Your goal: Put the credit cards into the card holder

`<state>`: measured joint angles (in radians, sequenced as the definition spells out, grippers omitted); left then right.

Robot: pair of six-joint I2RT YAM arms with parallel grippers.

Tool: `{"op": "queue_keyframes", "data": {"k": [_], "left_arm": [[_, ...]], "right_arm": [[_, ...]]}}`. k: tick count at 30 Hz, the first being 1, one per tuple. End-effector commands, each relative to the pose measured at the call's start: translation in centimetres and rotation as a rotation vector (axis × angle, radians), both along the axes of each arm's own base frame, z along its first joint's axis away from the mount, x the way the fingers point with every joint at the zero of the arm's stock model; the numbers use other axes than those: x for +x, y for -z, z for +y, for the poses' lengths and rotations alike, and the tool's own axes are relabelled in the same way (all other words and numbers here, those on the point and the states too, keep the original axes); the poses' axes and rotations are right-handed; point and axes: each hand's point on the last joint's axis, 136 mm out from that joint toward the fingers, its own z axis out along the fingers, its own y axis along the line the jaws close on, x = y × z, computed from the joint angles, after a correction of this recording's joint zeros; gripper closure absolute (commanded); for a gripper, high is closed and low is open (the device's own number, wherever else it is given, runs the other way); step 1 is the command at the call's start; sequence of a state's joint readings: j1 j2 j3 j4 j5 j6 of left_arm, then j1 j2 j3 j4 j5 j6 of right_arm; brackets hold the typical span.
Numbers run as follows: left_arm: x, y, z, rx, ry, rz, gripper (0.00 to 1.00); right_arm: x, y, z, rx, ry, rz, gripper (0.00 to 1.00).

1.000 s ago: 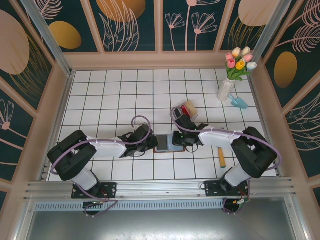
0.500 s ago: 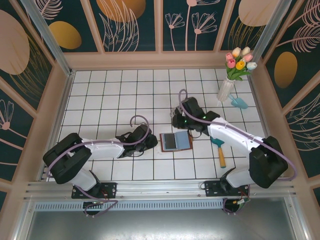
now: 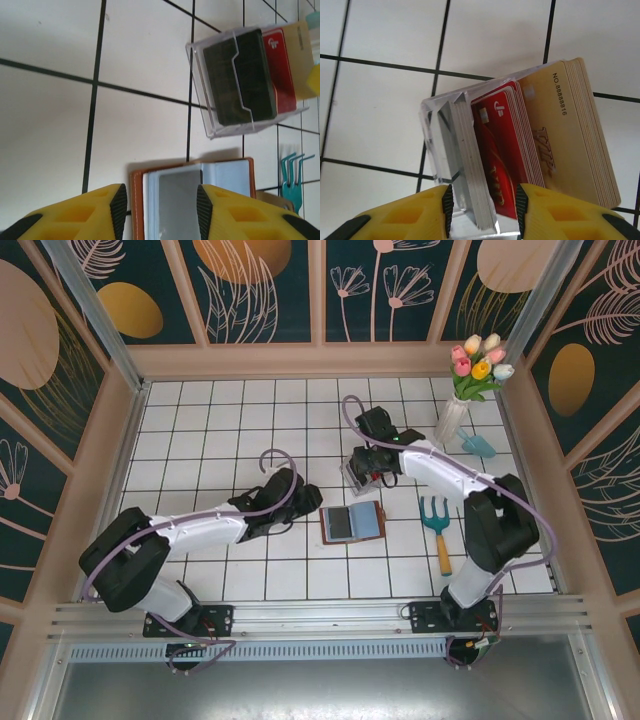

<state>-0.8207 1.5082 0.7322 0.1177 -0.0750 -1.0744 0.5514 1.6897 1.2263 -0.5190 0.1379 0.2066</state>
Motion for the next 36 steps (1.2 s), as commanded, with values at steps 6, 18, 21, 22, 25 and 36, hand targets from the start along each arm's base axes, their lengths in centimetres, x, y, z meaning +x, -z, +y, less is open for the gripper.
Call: {"op": "queue_keyframes", "data": {"k": [6, 18, 21, 22, 25, 36], "left_arm": [[1.4, -0.2, -2.0, -0.053, 0.014, 0.009, 0.53], [1.6, 0.2, -2.0, -0.038, 0.01, 0.017, 0.52], [1.6, 0.2, -2.0, -0.039, 0.013, 0.019, 0.52], [1.5, 0.3, -2.0, -0.039, 0.014, 0.021, 0.52], [1.5, 0.4, -2.0, -0.039, 0.017, 0.024, 0.52], [1.3, 0.8, -2.3, -0.039, 0.03, 0.037, 0.52]], "right_arm": [[0.9, 1.4, 0.8, -0.091, -0.068, 0.026, 0.6], [1.9, 3.9, -0.4, -0.335, -0.037, -0.016, 0.63], [2.1, 3.4, -0.9, -0.387, -0.026, -0.049, 0.64], [2.1, 3.3, -0.9, -0.392, -0.026, -0.056, 0.68], [2.2, 2.7, -0.9, -0.388, -0.02, -0.067, 0.72], [2.2, 1.3, -1.2, -0.386, -0.011, -0.097, 0.84]]}}
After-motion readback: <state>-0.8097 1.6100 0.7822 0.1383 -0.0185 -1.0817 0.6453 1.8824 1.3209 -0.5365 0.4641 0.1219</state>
